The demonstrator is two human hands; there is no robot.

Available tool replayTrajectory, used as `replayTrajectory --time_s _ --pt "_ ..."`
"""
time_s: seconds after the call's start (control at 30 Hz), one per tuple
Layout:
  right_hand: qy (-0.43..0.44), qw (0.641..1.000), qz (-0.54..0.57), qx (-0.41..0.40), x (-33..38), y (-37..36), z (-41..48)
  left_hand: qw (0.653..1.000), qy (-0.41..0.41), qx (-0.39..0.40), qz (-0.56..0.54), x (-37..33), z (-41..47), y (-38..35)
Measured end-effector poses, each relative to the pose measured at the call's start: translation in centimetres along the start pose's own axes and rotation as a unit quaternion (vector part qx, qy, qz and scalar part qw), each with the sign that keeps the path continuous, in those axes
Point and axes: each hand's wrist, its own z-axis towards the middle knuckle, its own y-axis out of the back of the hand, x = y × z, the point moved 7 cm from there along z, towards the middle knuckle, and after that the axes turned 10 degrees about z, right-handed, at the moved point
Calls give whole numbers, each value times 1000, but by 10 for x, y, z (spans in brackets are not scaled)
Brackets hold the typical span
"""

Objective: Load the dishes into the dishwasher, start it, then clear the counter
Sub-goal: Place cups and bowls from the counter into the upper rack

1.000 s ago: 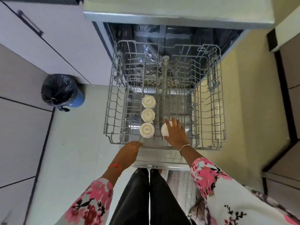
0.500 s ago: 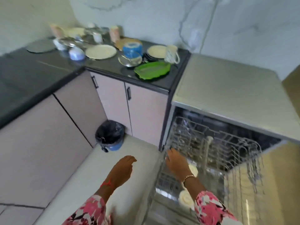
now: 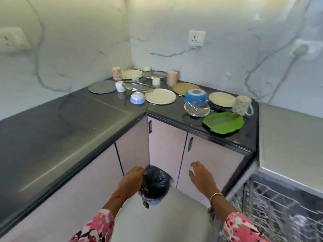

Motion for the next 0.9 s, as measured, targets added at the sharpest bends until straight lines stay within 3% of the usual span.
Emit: replayTrajectory --time_s 0.53,0.9 --pt "99 989 110 -13 137 -25 340 994 87 -58 -39 199 251 33" --pt "31 980 194 0 190 -75 474 990 144 -6 8 289 334 31"
